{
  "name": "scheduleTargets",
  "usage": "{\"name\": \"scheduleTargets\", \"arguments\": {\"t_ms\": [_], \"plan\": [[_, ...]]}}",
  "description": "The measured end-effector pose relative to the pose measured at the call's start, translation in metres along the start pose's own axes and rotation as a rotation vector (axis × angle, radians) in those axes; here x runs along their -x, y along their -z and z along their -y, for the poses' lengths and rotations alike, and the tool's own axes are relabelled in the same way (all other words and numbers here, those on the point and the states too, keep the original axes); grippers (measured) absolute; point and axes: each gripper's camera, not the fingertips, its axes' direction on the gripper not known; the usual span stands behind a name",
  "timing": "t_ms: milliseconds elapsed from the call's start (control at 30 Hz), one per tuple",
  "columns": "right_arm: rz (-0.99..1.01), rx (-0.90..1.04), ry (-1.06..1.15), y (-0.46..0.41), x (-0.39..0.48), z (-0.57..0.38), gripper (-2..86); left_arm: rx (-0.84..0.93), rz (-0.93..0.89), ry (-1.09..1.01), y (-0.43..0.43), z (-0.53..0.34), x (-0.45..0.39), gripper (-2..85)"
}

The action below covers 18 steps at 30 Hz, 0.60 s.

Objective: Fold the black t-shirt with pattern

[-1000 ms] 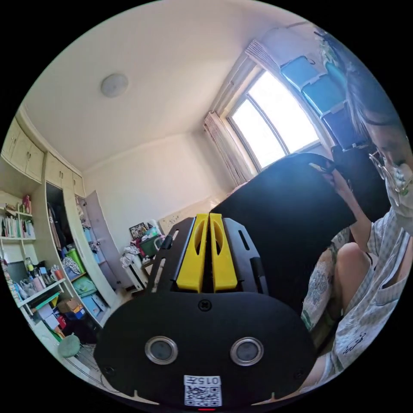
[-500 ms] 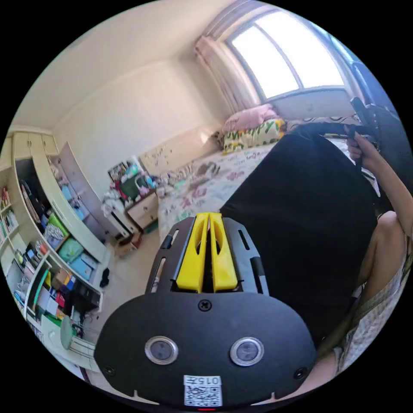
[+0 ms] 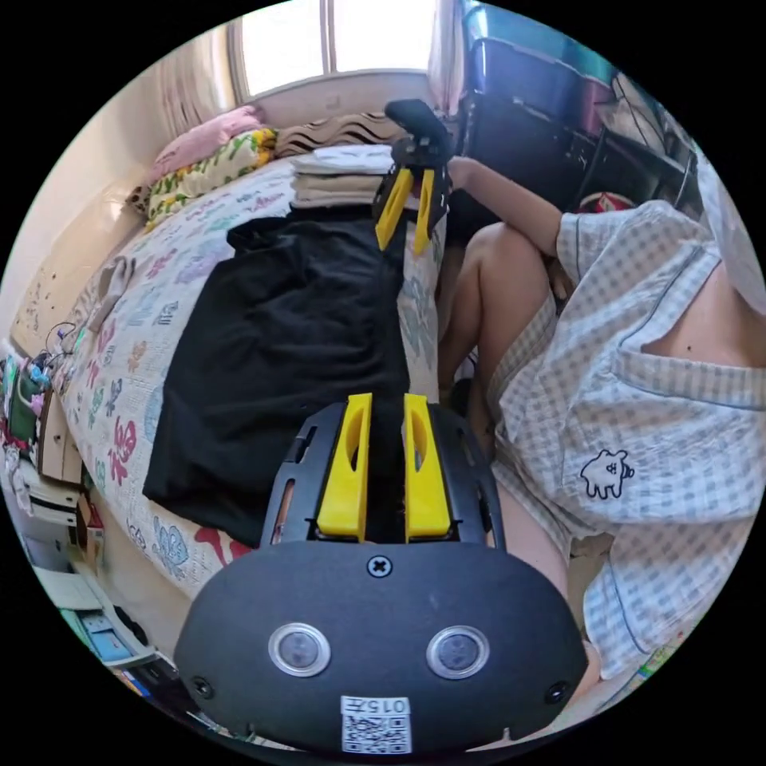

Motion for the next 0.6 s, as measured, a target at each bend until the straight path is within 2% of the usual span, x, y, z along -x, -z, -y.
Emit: {"name": "scheduleTargets", "arguments": {"t_ms": [133,233,400,500,600], "plan": [[-0.058,-0.021,-0.024,-0.011,-0.014,0.006,3.0,0.086,-0.013,0.032,-0.034,0.009,0.019,2.9],[-0.016,-0.110,-0.059,-0.002,-0.030,0.000,1.2,0.041,-0.080,0.088,-0.028,0.003,0.043,0.9],[-0.069,-0.281,-0.157,0.031,-0.059,-0.001,-0.1,-0.121,-0.087,0.164,0.007,-0.017,0.075,-0.1],[-0.131,-0.375,-0.275,0.053,-0.088,0.017,-0.3,-0.222,0.024,0.209,0.047,-0.022,0.099,-0.2],[-0.242,-0.360,-0.325,0.066,-0.127,0.049,-0.4,-0.312,0.152,0.272,0.085,-0.020,0.135,-0.3]]}}
